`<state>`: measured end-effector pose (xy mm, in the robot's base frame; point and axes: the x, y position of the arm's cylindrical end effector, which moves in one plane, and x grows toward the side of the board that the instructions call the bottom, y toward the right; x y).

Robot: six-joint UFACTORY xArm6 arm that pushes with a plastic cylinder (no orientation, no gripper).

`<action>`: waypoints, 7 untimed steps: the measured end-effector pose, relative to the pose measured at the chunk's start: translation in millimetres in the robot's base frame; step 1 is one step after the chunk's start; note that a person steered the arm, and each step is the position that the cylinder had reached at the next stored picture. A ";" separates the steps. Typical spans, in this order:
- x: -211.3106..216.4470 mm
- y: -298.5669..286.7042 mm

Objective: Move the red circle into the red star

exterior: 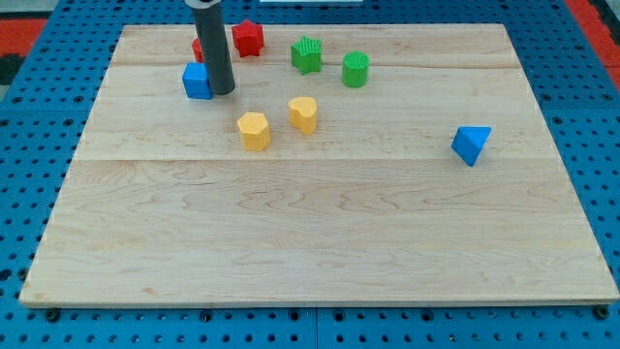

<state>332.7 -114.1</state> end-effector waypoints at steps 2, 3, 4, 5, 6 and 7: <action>8.6 -24.2; 9.3 -34.7; -26.1 -32.9; -70.0 -38.8; -70.4 -46.0; -69.2 -47.3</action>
<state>263.5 -161.4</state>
